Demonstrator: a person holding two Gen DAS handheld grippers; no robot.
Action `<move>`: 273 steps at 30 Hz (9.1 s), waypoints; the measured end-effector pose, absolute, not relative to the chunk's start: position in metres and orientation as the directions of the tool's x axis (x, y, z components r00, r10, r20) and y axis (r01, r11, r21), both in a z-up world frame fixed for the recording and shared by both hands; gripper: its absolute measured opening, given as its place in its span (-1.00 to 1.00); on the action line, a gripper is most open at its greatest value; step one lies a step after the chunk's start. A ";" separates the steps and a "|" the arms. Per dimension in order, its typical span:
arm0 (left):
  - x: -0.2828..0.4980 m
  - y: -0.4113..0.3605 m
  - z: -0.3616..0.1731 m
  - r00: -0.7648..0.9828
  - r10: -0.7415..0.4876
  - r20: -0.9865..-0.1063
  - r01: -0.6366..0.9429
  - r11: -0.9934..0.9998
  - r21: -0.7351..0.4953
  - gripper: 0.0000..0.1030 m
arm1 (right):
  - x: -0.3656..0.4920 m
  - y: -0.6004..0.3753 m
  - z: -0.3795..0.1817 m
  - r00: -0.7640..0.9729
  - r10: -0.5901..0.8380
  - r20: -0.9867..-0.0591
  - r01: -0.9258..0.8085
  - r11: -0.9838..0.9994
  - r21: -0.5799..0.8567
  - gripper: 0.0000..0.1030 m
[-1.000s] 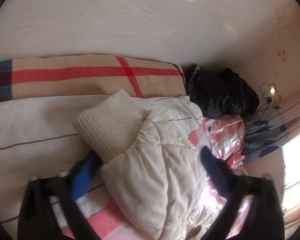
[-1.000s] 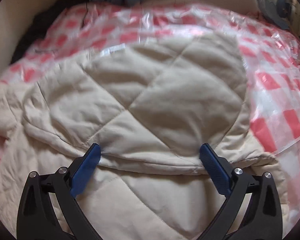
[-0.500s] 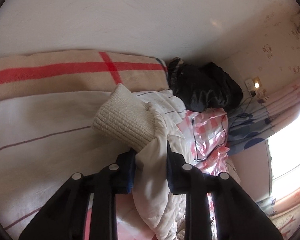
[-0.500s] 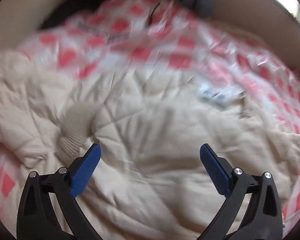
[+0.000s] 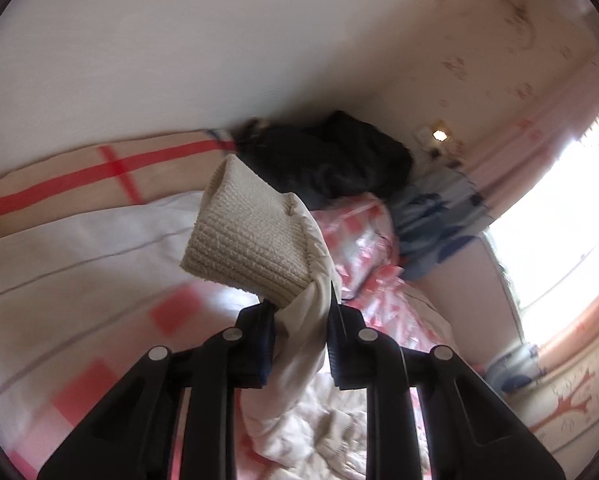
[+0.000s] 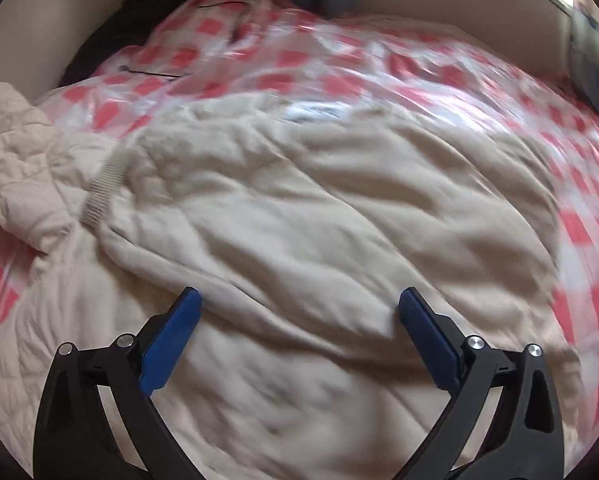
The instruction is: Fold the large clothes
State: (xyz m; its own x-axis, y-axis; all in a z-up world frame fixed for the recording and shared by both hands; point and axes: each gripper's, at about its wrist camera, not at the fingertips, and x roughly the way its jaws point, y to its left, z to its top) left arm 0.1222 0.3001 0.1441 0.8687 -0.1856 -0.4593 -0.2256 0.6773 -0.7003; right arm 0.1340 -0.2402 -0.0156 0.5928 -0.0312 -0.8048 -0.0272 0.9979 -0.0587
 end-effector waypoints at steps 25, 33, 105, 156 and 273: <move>0.154 -0.083 0.189 0.653 -0.618 -0.438 0.319 0.748 -0.582 -0.59 | 0.064 -0.412 0.031 0.765 0.264 -0.587 0.188 0.781 0.596 0.86; 0.160 -0.194 0.105 0.518 -0.652 -0.553 0.380 0.755 -0.535 -0.59 | 0.057 -0.443 0.031 0.792 0.291 -0.537 0.216 0.690 0.691 0.86; 0.250 -0.037 -0.072 0.560 -0.266 -0.785 0.047 0.956 -0.290 0.65 | 0.167 -0.407 -0.016 0.710 -0.028 -0.704 0.167 0.978 0.129 0.03; -0.132 0.117 -0.040 0.218 -0.646 -0.732 0.097 0.761 -0.642 0.85 | -0.269 -0.475 -0.002 0.512 0.614 -0.601 0.100 0.652 0.751 0.82; -0.278 0.181 -0.075 0.243 -0.845 -0.477 0.140 0.517 -0.844 -0.51 | -0.457 -0.453 -0.022 0.518 0.805 -0.289 -0.147 0.416 0.897 -0.67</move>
